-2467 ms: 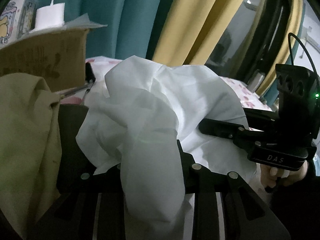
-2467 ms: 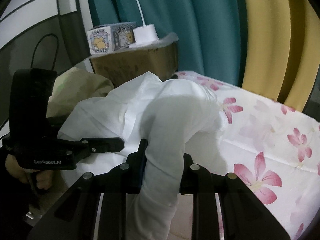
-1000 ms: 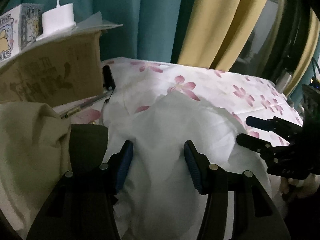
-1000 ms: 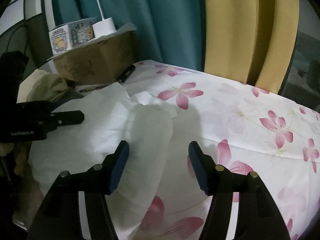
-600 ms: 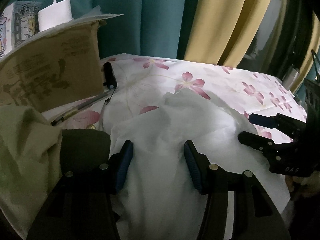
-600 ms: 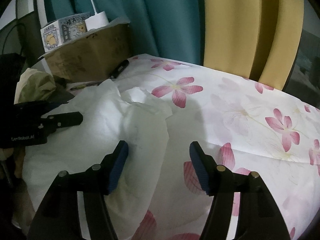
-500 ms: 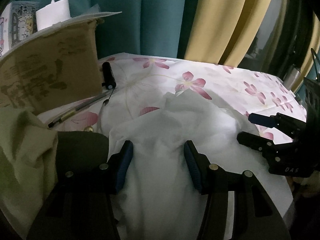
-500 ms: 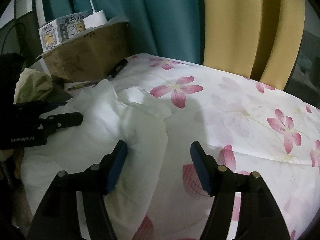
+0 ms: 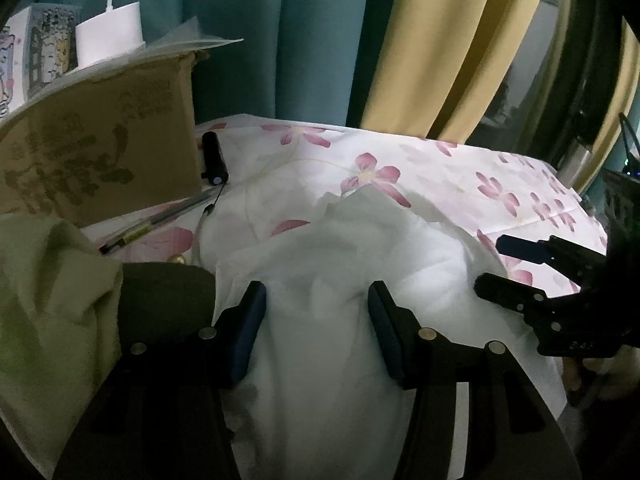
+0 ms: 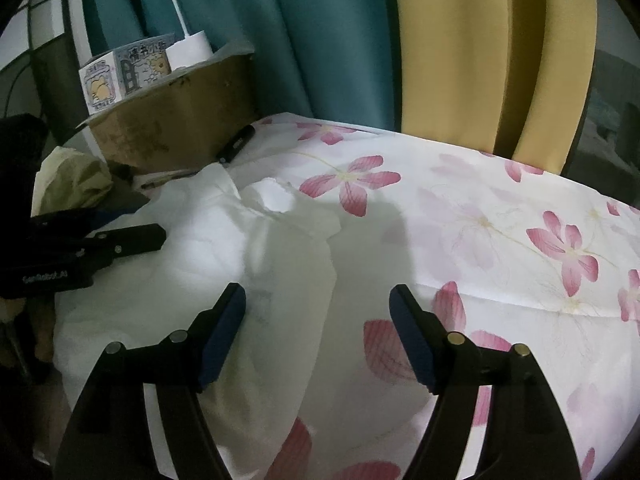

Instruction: Fold large clothes

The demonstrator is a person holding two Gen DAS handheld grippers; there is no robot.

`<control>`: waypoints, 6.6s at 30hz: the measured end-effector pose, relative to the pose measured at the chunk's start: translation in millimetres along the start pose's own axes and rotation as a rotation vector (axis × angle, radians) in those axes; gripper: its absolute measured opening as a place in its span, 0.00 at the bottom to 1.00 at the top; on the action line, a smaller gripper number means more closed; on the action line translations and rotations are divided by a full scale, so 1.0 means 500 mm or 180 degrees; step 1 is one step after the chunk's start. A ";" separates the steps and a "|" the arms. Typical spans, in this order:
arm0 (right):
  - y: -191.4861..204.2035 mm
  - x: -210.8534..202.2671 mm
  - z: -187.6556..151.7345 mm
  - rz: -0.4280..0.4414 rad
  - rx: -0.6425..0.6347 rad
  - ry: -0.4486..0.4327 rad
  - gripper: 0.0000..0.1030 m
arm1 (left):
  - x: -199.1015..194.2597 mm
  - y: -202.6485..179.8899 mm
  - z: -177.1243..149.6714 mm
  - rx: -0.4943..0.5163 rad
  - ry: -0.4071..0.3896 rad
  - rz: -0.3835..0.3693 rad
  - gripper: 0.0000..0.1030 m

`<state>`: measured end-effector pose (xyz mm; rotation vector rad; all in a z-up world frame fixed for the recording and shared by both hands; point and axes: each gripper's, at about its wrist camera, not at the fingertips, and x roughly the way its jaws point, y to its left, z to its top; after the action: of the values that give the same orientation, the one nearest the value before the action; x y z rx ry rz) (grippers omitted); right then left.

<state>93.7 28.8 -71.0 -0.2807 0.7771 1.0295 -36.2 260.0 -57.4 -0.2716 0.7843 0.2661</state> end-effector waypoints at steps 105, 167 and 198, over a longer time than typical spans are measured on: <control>-0.346 -0.603 -0.315 -0.1519 0.1051 -0.0773 0.82 | -0.198 -0.610 -0.052 0.1020 -0.0776 -0.0445 0.65; -0.014 -0.885 -0.173 -0.1967 0.0118 -0.1953 0.99 | -0.648 -0.436 -0.055 0.0449 -0.2403 -0.0100 0.66; -0.041 -0.863 -0.191 -0.1895 0.0307 -0.1821 0.99 | -0.571 -0.448 -0.068 0.0401 -0.1963 -0.0124 0.66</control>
<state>-52.9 -319.6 158.6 -0.1087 0.1929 0.4616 -177.4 1.8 157.7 -0.0744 0.1841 0.2440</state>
